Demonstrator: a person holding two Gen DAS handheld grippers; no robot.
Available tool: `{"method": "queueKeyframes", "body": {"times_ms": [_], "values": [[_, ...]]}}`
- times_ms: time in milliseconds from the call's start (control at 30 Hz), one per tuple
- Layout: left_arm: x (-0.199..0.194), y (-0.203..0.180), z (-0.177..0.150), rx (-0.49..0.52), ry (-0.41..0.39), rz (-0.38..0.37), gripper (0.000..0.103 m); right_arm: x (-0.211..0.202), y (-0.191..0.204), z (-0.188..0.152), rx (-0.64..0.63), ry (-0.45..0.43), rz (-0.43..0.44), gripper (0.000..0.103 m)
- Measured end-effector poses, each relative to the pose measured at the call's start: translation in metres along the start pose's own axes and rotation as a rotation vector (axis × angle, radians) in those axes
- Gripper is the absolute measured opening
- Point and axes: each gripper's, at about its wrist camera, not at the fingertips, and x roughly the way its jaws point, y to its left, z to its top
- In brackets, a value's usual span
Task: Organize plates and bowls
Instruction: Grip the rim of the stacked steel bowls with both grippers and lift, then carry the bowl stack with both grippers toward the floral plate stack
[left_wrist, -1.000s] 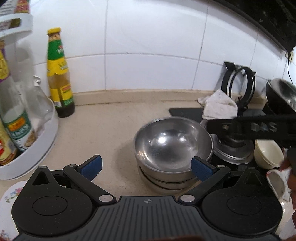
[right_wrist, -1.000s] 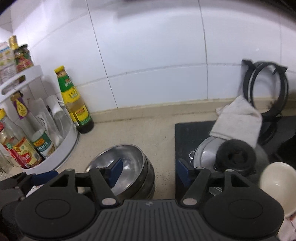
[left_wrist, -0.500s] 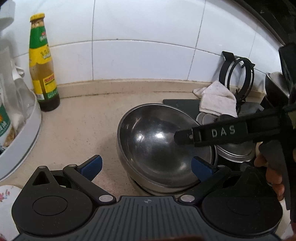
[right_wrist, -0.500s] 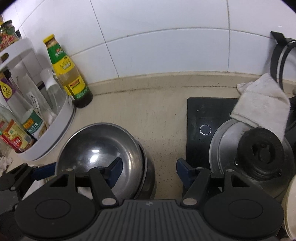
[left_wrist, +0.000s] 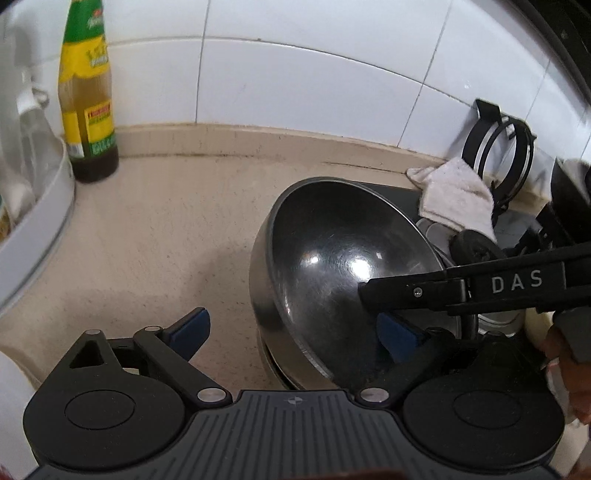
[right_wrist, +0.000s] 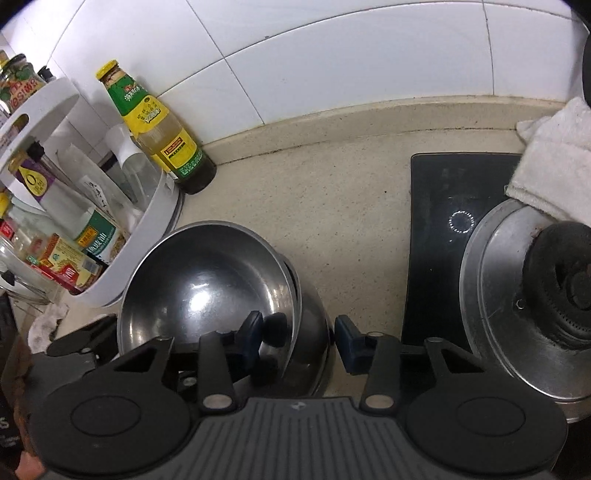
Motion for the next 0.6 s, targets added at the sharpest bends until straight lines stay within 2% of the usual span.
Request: {"method": "queueKeyframes", "body": {"times_ms": [33, 133, 167, 267, 333, 433, 600], "values": [[0.001, 0.003, 0.0, -0.021, 0.003, -0.016, 0.098, 0.0, -0.003, 0.0, 0.013, 0.004, 0.013, 0.04], [0.004, 0.007, 0.0, -0.063, 0.016, -0.041, 0.098, 0.002, -0.015, 0.002, 0.04, 0.016, 0.031, 0.051], [0.005, 0.007, 0.0, -0.067, 0.011, -0.039, 0.098, 0.003, -0.018, 0.002, 0.06, 0.022, 0.038, 0.051], [0.004, 0.0, -0.001, -0.05, 0.004, -0.05, 0.094, 0.009, -0.028, 0.002, 0.166, 0.038, 0.102, 0.047], [0.001, -0.008, 0.001, -0.029, -0.008, -0.062, 0.085, 0.008, -0.024, 0.002, 0.155, 0.025, 0.094, 0.046], [-0.001, -0.017, 0.003, 0.008, -0.016, -0.029, 0.084, 0.005, -0.017, 0.005, 0.124, 0.01, 0.065, 0.041], [-0.003, -0.002, 0.003, -0.035, -0.035, -0.028, 0.068, 0.006, -0.025, 0.007, 0.173, 0.017, 0.096, 0.038]]}}
